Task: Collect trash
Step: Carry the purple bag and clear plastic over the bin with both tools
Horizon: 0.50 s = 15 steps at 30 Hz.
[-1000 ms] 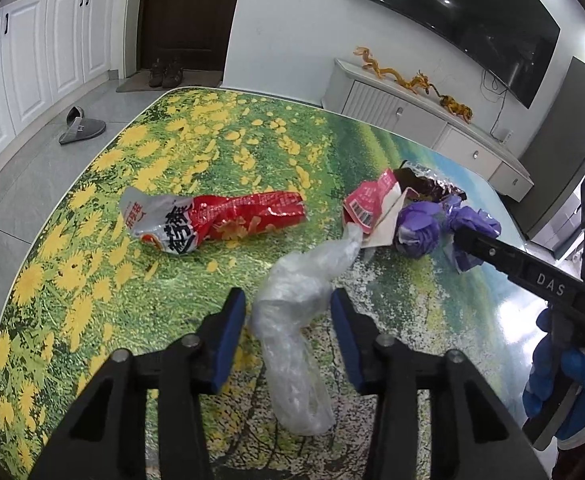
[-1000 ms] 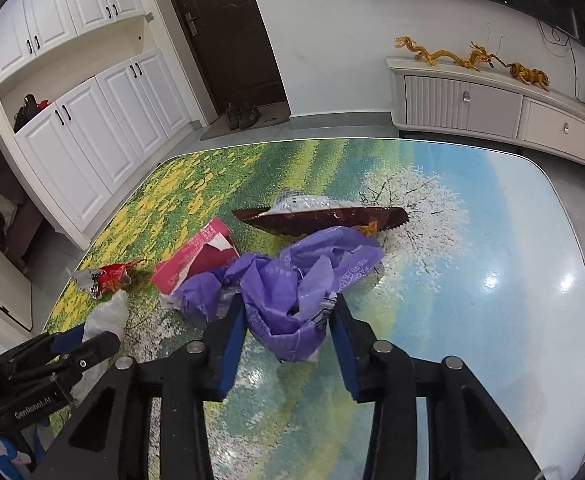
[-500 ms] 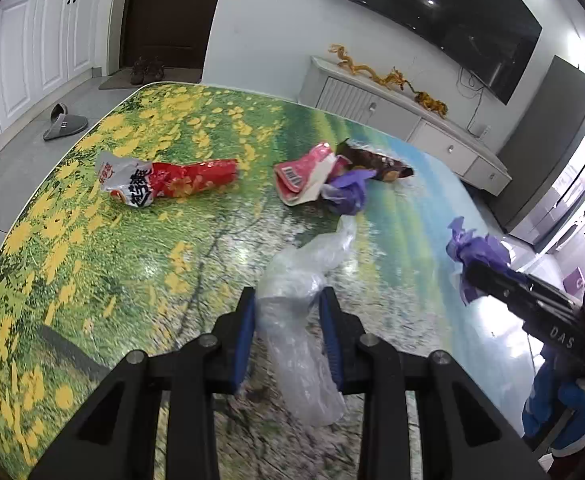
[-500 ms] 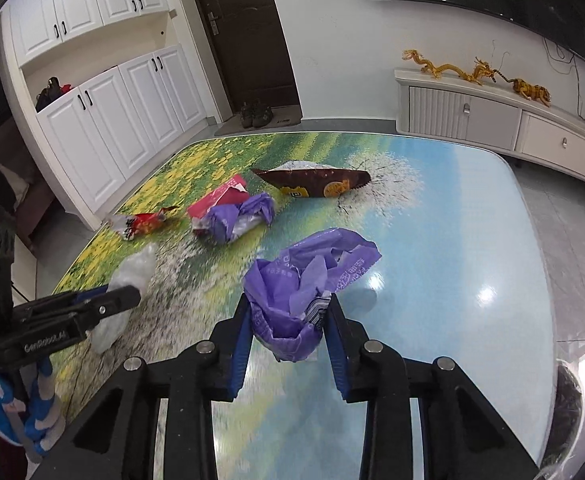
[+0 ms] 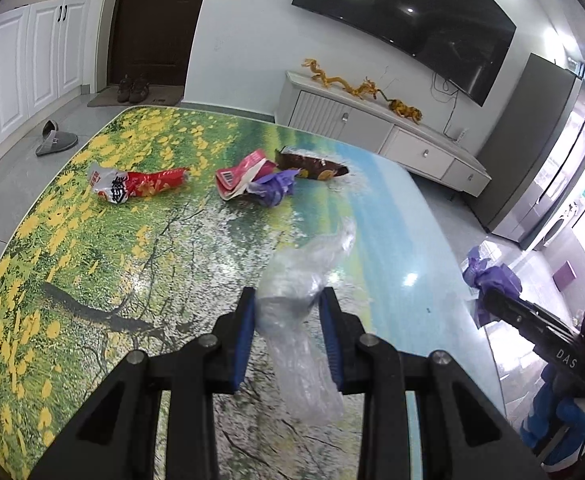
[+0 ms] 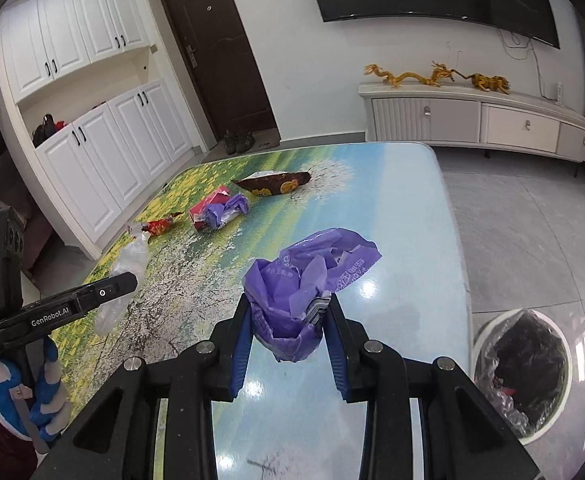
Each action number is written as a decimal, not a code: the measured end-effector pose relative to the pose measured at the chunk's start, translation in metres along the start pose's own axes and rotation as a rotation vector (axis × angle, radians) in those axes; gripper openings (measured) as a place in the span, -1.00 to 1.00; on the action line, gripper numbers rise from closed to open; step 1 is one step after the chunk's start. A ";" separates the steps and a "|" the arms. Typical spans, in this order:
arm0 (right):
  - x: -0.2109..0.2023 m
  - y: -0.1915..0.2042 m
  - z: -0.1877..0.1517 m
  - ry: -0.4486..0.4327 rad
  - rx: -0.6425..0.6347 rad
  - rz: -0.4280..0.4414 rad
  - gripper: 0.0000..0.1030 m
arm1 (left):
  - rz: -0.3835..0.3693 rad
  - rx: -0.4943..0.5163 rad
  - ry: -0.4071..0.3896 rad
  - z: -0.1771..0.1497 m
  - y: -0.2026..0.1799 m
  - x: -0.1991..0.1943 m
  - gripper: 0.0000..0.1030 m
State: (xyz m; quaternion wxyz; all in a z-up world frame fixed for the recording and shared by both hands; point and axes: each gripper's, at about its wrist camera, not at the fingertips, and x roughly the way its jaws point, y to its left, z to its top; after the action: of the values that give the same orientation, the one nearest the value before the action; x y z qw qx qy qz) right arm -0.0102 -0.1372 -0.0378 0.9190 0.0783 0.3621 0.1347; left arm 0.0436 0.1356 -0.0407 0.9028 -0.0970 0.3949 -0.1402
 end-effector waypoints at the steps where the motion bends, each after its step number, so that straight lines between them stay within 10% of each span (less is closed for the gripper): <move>1: -0.007 -0.002 -0.002 -0.010 0.005 -0.003 -0.38 | 0.000 0.003 -0.005 0.000 -0.003 -0.003 -0.42; 15: -0.075 -0.040 -0.020 -0.124 0.085 -0.039 -0.38 | 0.001 0.074 -0.011 -0.011 -0.059 -0.029 -0.42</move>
State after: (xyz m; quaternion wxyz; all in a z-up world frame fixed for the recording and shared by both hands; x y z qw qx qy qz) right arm -0.0684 -0.1968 -0.0136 0.9380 0.1186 0.3111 0.0962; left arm 0.0062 0.0891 -0.0111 0.9079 -0.0644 0.3846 -0.1538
